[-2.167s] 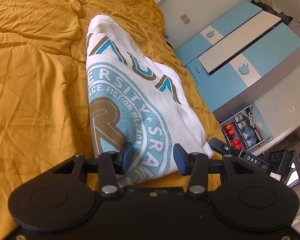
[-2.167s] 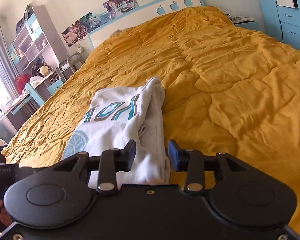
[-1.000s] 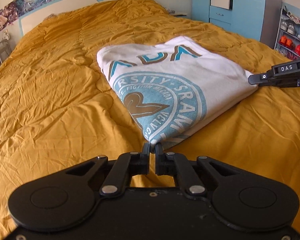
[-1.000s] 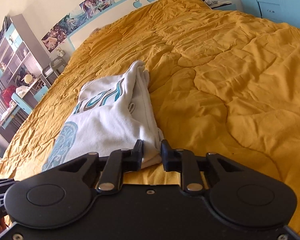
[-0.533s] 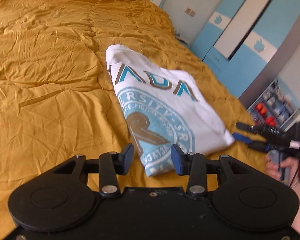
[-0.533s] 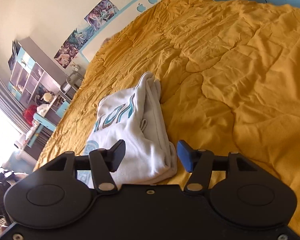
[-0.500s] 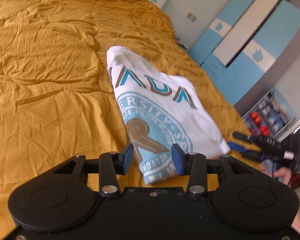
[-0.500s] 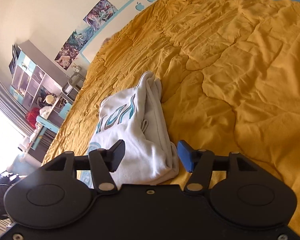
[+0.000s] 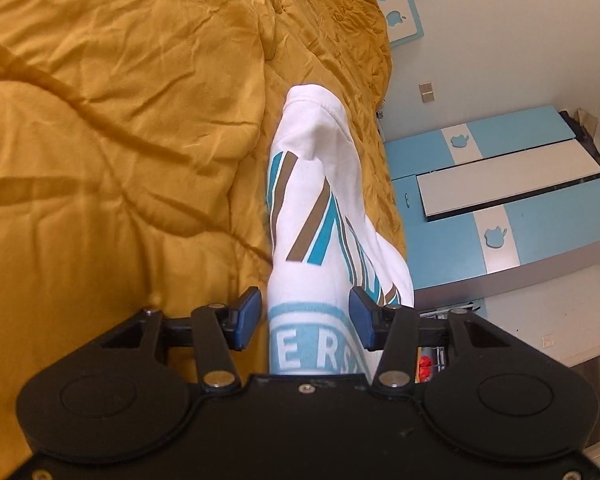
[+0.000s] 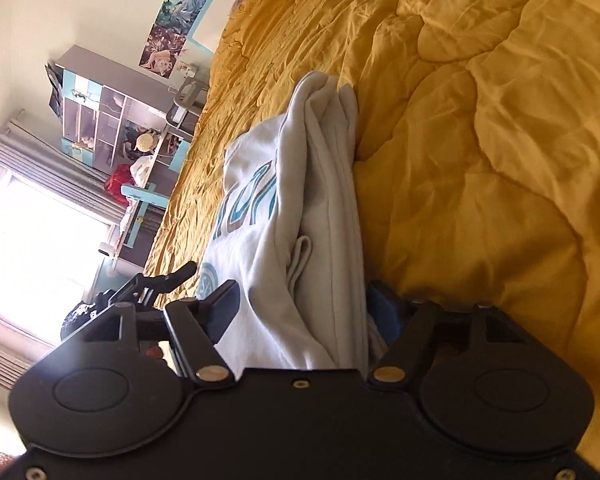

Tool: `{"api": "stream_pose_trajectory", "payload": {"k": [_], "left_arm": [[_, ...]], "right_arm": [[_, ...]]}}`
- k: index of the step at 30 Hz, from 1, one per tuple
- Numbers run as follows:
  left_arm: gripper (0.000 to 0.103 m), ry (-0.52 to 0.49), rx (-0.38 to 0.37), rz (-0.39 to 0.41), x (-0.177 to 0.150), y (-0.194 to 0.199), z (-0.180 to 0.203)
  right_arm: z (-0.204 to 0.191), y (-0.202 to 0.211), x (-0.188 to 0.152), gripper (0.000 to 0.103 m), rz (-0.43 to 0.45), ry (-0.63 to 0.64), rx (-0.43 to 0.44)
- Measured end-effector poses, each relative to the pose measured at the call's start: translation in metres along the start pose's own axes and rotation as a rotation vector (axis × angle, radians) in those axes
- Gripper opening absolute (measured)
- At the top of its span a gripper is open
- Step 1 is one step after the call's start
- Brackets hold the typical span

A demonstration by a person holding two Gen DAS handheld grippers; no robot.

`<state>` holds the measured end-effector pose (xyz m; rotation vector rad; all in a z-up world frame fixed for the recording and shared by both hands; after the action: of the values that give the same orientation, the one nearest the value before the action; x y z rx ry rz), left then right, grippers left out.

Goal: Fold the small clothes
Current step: 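Fold the held edge over the body with the left gripper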

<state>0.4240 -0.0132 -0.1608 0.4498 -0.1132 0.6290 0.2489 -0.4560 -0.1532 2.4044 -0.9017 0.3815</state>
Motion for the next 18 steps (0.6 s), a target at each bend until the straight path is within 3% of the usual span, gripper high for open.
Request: {"api": "stream_pose_trajectory", "payload": {"k": [9,18], "left_arm": [[0.052,-0.041,0.004,-0.055,0.021,-0.069,0.012],[0.047,-0.067,-0.021,-0.052,0.017,-0.072,0.012]], "right_arm": [[-0.003,-0.045,0.006,0.073,-0.038,-0.003,0.046],[-0.030,-0.054,0.004,0.071,-0.043,0.178,-0.090]]}}
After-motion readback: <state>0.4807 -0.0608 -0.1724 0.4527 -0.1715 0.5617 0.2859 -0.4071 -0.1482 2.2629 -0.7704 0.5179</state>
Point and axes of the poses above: each gripper's, at about its wrist camera, not at the fingertips, and y roughly against the way its jaws point, z to its right, x to its top, the point moved 3 cm from there along -y, roughly the way its jaws point, and after that the axes turned 6 degrees about z, right-handed, at the moved point
